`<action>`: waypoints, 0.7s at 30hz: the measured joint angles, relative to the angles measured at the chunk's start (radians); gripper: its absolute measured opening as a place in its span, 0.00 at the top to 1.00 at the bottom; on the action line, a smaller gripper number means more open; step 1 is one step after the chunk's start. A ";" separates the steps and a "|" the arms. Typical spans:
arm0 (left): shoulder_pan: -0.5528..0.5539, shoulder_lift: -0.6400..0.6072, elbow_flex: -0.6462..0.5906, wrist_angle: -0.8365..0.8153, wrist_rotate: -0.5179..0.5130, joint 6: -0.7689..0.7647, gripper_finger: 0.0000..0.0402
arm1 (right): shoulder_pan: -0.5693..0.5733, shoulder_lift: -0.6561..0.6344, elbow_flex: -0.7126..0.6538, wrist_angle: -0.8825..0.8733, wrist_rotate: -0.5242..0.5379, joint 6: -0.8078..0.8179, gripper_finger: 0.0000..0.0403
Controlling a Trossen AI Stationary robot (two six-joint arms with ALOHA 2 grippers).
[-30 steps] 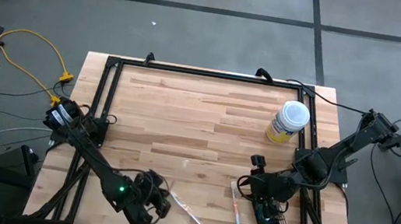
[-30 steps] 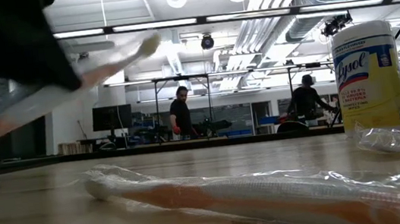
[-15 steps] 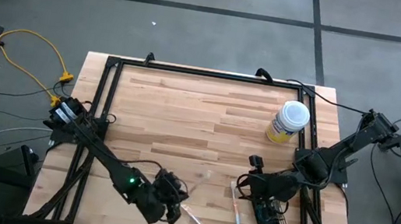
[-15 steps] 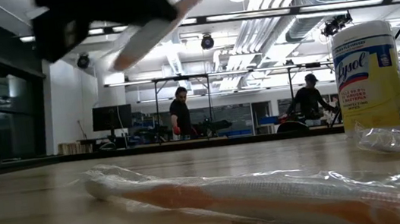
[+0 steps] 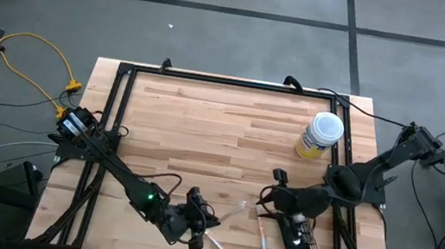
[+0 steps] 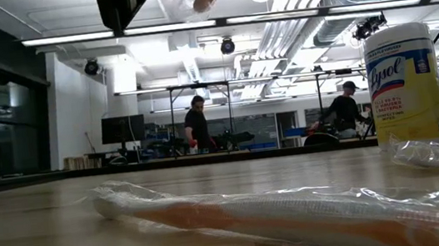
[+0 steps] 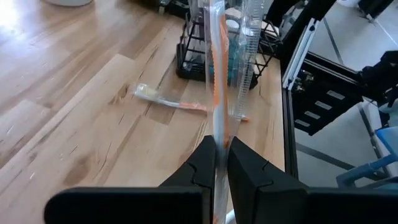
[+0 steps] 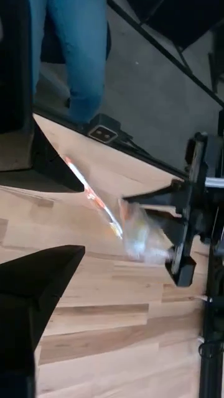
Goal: Pick & Place toothbrushing station
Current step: Put the orange toothbrush into the mesh organizer
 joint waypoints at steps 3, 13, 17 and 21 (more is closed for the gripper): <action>0.000 0.000 0.000 0.027 -0.010 0.047 0.96 | -0.021 0.028 0.000 0.019 -0.007 -0.002 0.65; 0.004 0.000 0.000 0.232 -0.013 0.318 0.96 | -0.044 0.095 0.000 0.151 -0.105 -0.081 0.65; -0.001 0.000 0.000 0.296 -0.013 0.380 0.96 | -0.035 0.086 0.000 0.212 -0.105 -0.134 0.65; -0.007 0.000 0.000 0.333 -0.012 0.418 0.96 | -0.030 0.083 0.000 0.249 -0.104 -0.179 0.65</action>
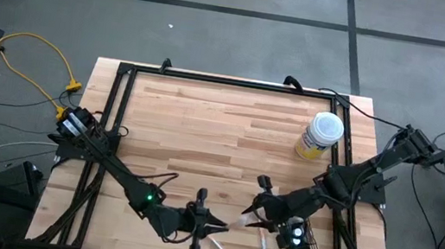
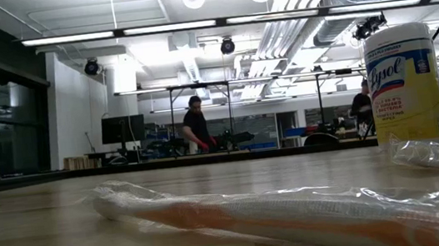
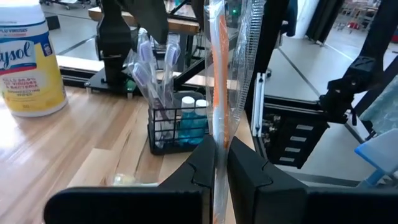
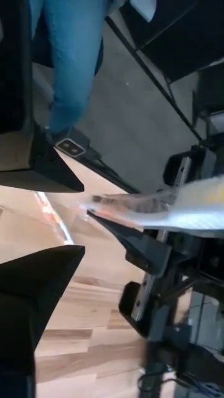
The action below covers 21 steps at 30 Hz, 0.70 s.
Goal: Pick & Place toothbrushing station
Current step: Put the orange toothbrush into the mesh organizer
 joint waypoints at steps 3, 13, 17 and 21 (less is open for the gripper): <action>-0.001 0.000 0.000 -0.002 0.001 0.000 0.96 | 0.000 0.000 0.000 0.034 0.007 -0.023 0.65; -0.001 0.000 0.000 -0.001 0.001 -0.005 0.96 | 0.000 0.000 0.000 0.100 -0.001 -0.077 0.65; 0.001 0.000 0.000 -0.001 0.001 -0.006 0.96 | 0.000 0.000 0.000 0.136 -0.004 -0.097 0.65; 0.008 0.001 0.000 0.000 0.000 -0.008 0.96 | 0.000 0.000 0.000 0.157 -0.006 -0.120 0.65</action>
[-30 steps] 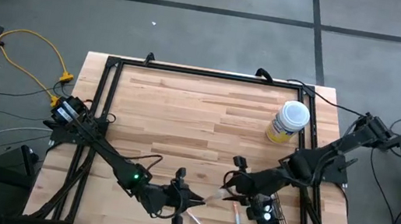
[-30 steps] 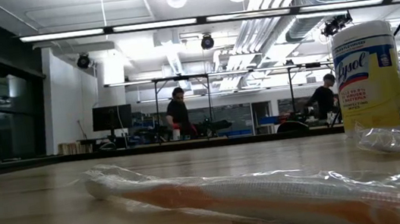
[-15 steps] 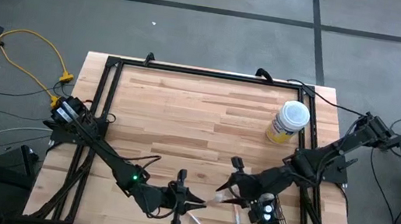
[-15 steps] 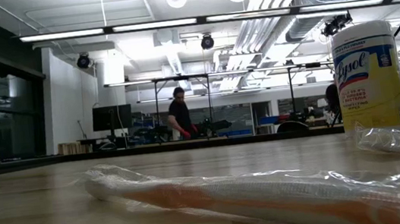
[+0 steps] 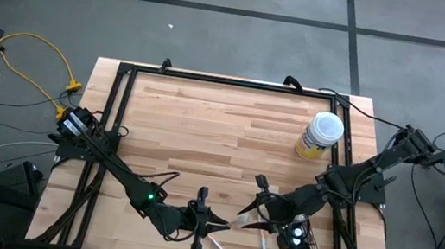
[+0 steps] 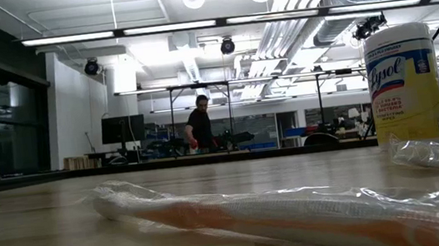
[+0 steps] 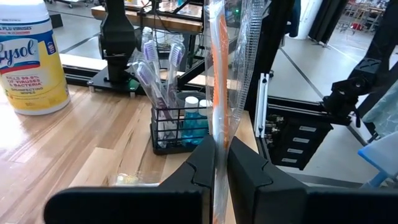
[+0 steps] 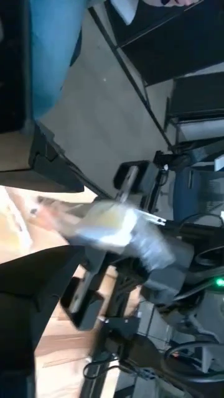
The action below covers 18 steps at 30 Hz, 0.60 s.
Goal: Pick & Place toothbrushing station
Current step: Put the orange toothbrush into the mesh organizer
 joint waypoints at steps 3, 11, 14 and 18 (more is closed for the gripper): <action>0.006 0.000 0.000 0.000 0.000 0.000 0.96 | 0.000 0.000 0.000 0.016 0.000 -0.002 0.65; 0.012 0.000 0.000 0.010 -0.002 0.001 0.96 | 0.000 0.000 0.000 0.017 0.001 -0.002 0.65; 0.012 0.000 0.000 0.024 -0.002 0.015 0.96 | 0.000 0.000 0.000 0.017 0.001 -0.002 0.65; 0.012 0.000 0.000 0.037 -0.001 0.023 0.96 | 0.000 0.000 0.000 0.022 0.001 -0.002 0.66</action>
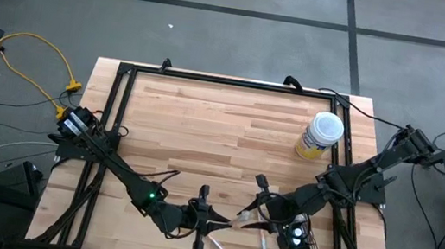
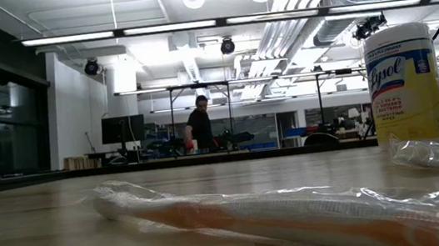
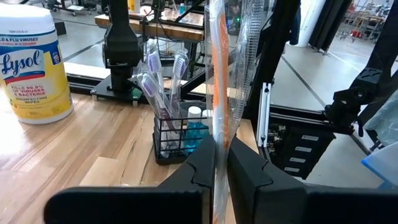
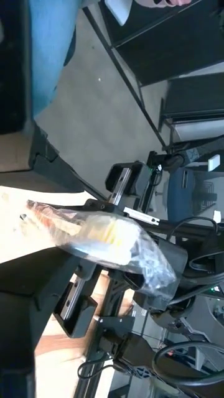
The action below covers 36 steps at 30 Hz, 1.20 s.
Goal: Pick & Place toothbrushing station
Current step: Put the orange toothbrush into the mesh organizer
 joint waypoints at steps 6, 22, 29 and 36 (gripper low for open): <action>0.001 0.008 0.000 0.004 0.002 0.001 0.96 | -0.001 0.000 0.000 0.015 -0.010 -0.018 0.73; 0.005 0.007 0.000 0.007 0.004 0.001 0.96 | -0.024 0.000 0.000 0.012 -0.053 -0.019 0.94; 0.005 0.008 0.000 0.006 0.004 0.000 0.96 | -0.024 0.000 0.000 0.004 -0.052 -0.019 0.96; 0.004 0.008 0.000 0.006 0.003 0.000 0.92 | -0.024 0.000 0.000 0.002 -0.056 -0.019 0.97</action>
